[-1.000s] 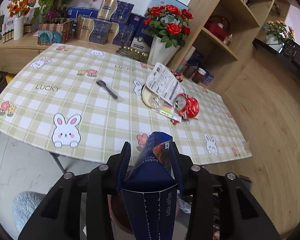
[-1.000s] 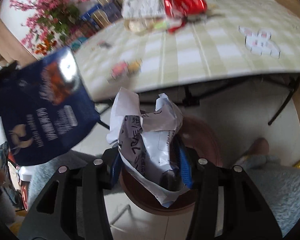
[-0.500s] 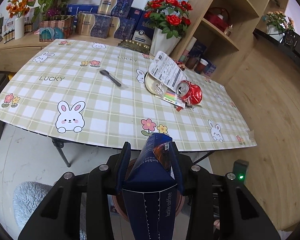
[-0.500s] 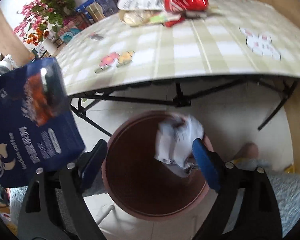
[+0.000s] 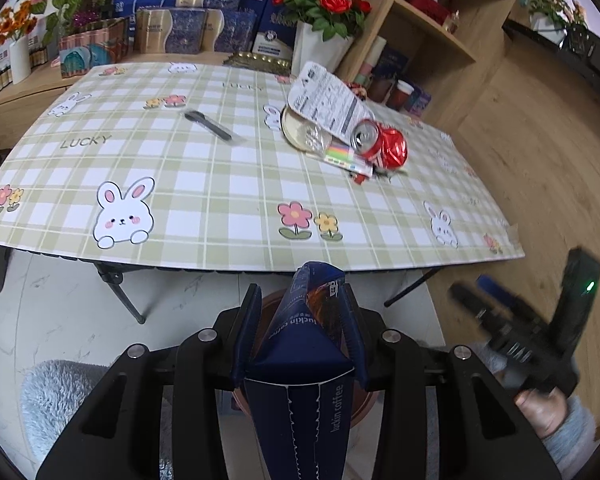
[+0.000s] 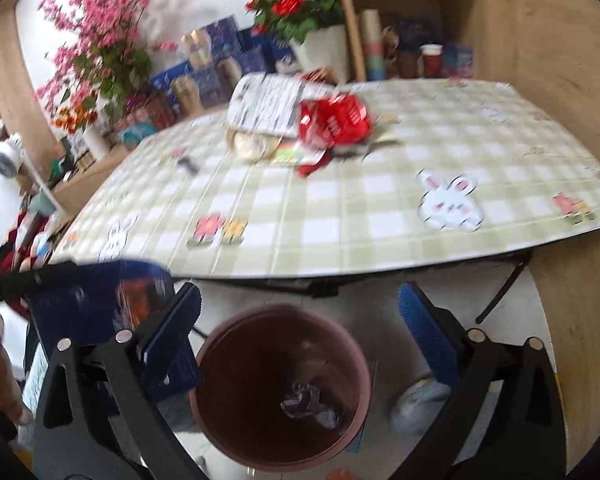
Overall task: Collect trash
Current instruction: 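Lower the blue box into the brown bin and open the left tool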
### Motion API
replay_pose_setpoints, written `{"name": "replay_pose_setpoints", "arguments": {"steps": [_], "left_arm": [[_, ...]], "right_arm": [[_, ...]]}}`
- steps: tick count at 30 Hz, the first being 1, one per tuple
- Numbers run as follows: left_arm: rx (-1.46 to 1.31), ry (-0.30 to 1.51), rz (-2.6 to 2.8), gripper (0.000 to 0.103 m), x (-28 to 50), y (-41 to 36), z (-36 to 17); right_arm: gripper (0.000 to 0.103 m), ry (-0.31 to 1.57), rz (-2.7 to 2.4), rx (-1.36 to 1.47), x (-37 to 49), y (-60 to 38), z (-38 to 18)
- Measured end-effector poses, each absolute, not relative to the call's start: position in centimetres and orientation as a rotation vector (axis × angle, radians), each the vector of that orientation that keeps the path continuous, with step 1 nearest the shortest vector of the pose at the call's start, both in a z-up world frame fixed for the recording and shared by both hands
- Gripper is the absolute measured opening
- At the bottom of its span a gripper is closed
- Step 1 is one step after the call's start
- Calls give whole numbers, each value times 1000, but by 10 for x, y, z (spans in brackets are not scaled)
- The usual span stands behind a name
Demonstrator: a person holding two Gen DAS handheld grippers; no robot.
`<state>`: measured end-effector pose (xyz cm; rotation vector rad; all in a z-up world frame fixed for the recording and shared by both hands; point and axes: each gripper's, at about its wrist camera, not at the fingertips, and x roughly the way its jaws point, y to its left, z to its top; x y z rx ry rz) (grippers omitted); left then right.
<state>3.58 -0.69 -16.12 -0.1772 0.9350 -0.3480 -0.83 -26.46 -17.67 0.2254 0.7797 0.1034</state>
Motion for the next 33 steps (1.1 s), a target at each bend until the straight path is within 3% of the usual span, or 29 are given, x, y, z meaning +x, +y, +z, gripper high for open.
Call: {"name": "replay_pose_setpoints", "arguments": {"steps": [18, 25, 26, 27, 28, 30, 33], "left_arm": [[-40, 1097, -375, 39, 55, -50, -220], [-202, 1129, -416, 39, 68, -42, -253], [-207, 1121, -422, 41, 68, -42, -255], [-208, 1108, -422, 54, 67, -41, -255], [-206, 1091, -408, 73, 65, -39, -254], [-226, 1046, -375, 83, 61, -31, -249], [-249, 995, -330, 88, 59, -17, -239]], "right_arm": [[97, 755, -6, 288, -4, -304, -160], [97, 757, -27, 275, -8, -305, -159], [97, 758, -27, 270, -8, -304, -159], [97, 760, -24, 267, -8, -303, -159], [97, 761, -22, 268, -8, -303, -159], [97, 758, -17, 274, -10, -302, -158], [97, 759, -23, 263, -10, -301, -157]]}}
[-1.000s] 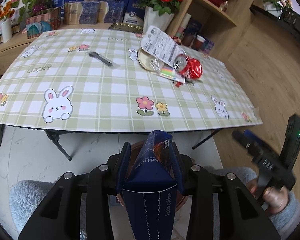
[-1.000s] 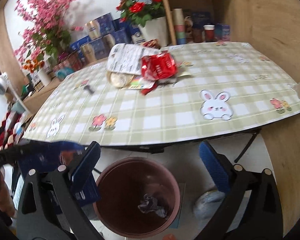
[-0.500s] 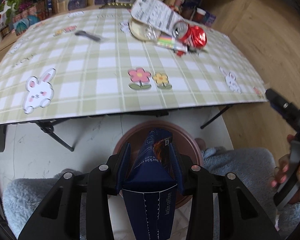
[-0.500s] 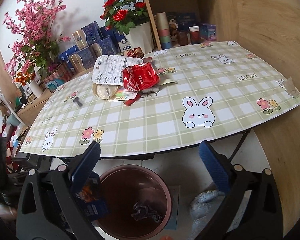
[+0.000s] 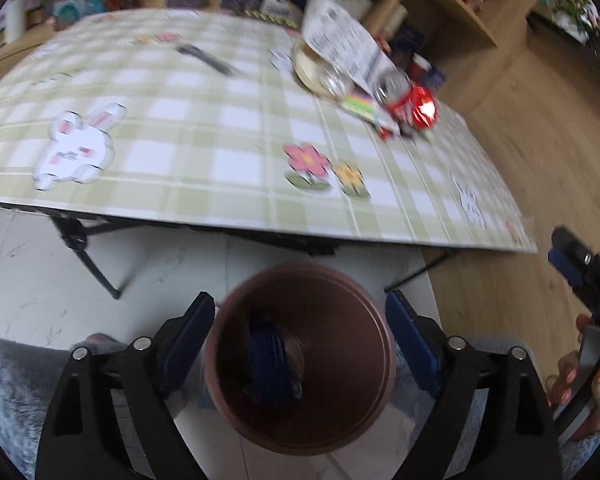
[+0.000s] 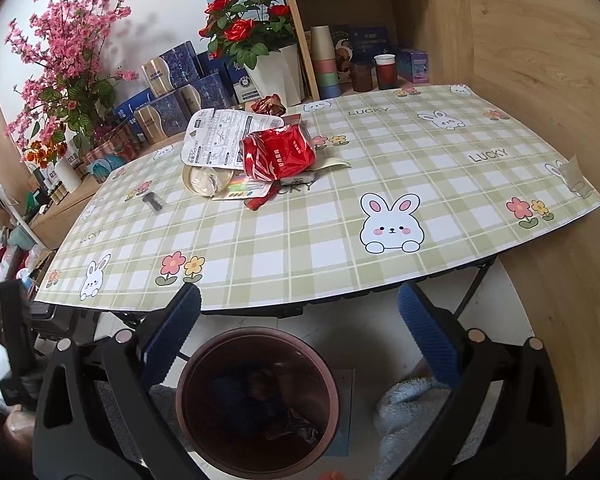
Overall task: Collect trash
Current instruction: 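Lower the blue box into the brown bin and open the left tool, then reach the left tool to the wrapped black fork and grasp it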
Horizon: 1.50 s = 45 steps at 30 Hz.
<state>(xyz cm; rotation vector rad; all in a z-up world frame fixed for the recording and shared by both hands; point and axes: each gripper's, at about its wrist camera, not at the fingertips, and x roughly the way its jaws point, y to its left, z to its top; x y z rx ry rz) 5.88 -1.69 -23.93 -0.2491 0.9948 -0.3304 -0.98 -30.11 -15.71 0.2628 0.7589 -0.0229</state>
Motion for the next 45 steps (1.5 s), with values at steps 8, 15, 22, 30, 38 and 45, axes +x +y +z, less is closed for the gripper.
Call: {"name": "replay_pose_setpoints", "arguments": {"steps": [8, 15, 22, 30, 38, 45], "left_arm": [[-277, 829, -176, 97, 44, 27, -211], [-230, 754, -142, 97, 44, 43, -193], [-217, 783, -122, 97, 70, 57, -184], [-238, 835, -49, 89, 141, 74, -180], [-179, 860, 0, 81, 241, 57, -197], [-167, 954, 65, 81, 320, 28, -222]], "right_arm": [[97, 777, -23, 211, -8, -294, -161], [97, 778, -15, 165, -3, -282, -163], [97, 768, -2, 175, 17, -285, -163], [97, 813, 35, 218, 44, -294, -172], [97, 830, -35, 151, 82, -299, -181], [97, 826, -70, 181, 109, -310, -192]]}}
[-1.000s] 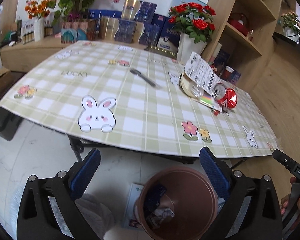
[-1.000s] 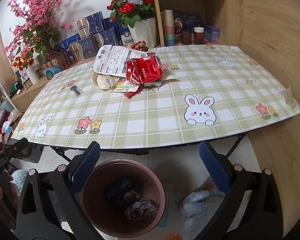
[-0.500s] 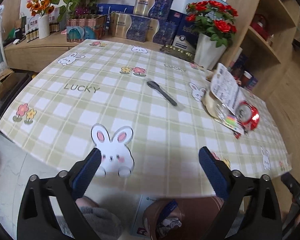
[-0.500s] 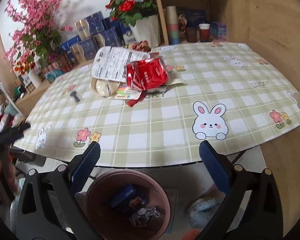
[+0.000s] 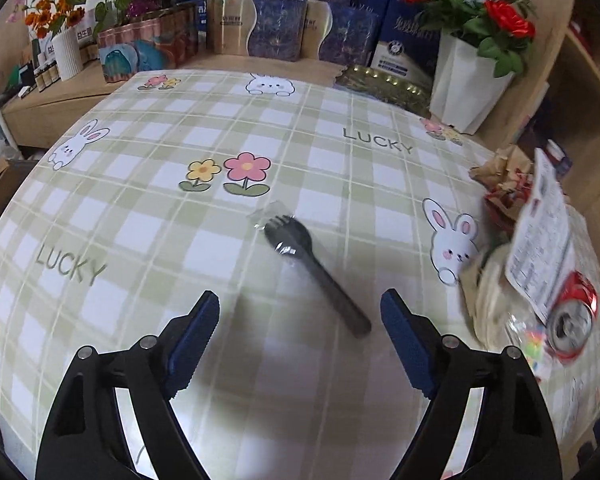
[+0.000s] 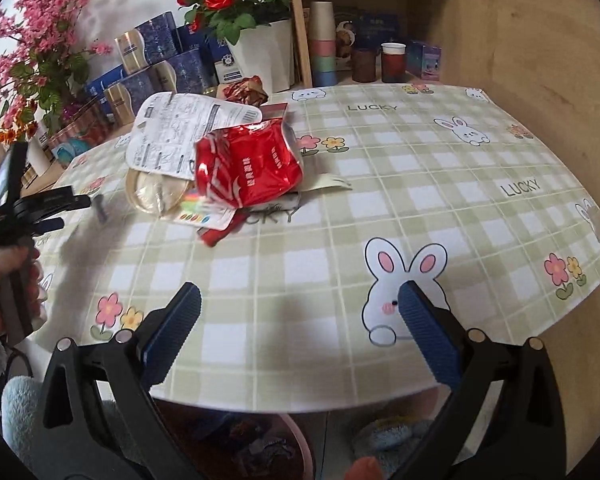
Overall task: Collect trash
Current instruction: 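Reach the left tool to the wrapped black fork and grasp it, then lift the wrapped fork with the left tool while the right tool grasps the red can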
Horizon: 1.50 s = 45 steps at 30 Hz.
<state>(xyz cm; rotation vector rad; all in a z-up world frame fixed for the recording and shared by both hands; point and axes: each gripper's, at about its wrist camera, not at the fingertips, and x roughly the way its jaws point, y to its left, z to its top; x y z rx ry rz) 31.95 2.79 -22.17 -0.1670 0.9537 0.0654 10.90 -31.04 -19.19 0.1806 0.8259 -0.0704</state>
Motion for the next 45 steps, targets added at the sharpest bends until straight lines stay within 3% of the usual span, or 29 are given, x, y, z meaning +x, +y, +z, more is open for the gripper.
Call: {"name": "replay_pose_setpoints", "arguments": {"steps": [4, 11, 14, 19, 21, 24, 42, 45], "left_arm": [[-144, 983, 130, 80, 342, 24, -233], [-54, 964, 152, 67, 348, 11, -242], [-54, 960, 142, 56, 343, 13, -241], [-16, 977, 33, 14, 330, 10, -239], [-3, 986, -26, 12, 322, 10, -239], [-19, 1004, -133, 11, 306, 13, -239], [-158, 983, -319, 11, 255, 42, -244], [-168, 971, -322, 12, 254, 42, -245]], "right_arm": [[97, 828, -73, 172, 118, -312, -195], [97, 822, -60, 166, 124, -313, -196], [97, 805, -55, 156, 127, -313, -195], [97, 796, -18, 121, 135, -308, -190], [97, 774, 15, 115, 140, -305, -185], [82, 752, 56, 114, 149, -299, -179], [77, 762, 159, 39, 209, -260, -179], [68, 739, 144, -38, 220, -251, -181]]}}
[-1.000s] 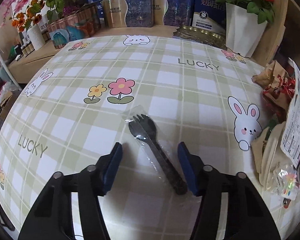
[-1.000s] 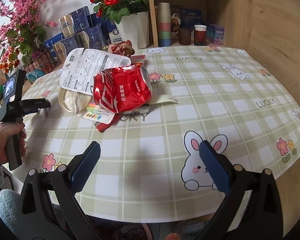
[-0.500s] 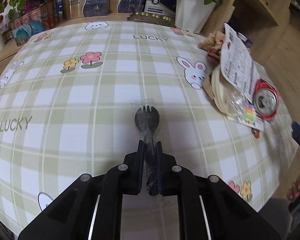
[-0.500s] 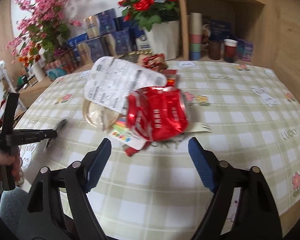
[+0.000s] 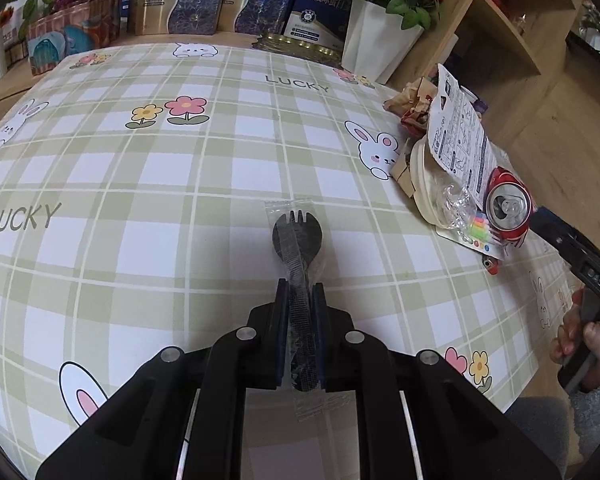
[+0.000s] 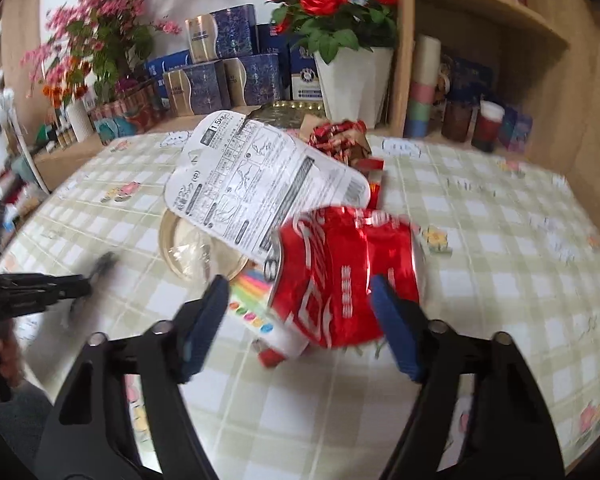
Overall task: Collect trash
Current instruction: 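Lift the wrapped fork with the left tool while the right tool grasps the red can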
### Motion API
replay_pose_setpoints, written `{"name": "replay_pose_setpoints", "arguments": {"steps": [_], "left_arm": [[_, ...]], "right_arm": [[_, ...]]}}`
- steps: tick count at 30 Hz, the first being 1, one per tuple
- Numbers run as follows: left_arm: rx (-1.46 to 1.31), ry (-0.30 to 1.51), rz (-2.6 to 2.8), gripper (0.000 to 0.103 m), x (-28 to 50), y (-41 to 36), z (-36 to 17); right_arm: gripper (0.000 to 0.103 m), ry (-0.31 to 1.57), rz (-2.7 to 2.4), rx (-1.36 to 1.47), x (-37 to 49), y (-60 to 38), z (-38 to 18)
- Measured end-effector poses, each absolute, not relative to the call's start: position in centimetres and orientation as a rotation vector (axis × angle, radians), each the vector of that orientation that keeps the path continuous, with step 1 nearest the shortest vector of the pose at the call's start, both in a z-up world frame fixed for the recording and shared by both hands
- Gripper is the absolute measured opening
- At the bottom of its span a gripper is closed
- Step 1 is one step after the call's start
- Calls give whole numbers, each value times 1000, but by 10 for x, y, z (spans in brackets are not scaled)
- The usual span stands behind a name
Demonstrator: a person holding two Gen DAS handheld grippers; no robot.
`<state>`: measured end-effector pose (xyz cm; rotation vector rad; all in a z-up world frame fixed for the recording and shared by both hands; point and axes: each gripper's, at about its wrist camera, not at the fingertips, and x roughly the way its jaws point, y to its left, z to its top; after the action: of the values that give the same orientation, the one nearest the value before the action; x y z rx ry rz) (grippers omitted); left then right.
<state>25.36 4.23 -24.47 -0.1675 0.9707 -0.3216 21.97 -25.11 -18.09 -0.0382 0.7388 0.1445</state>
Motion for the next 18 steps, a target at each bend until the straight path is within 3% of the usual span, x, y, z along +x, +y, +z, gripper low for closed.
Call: {"name": "replay_pose_setpoints", "arguments": {"steps": [6, 12, 18], "left_arm": [[-130, 938, -297, 12, 248, 36, -245], [-150, 917, -283, 13, 245, 38, -246], [-92, 921, -232, 11, 244, 28, -243]], "right_arm": [[59, 764, 110, -81, 241, -242, -193], [37, 794, 36, -64, 245, -242, -201], [36, 739, 38, -5, 220, -244, -179]]}}
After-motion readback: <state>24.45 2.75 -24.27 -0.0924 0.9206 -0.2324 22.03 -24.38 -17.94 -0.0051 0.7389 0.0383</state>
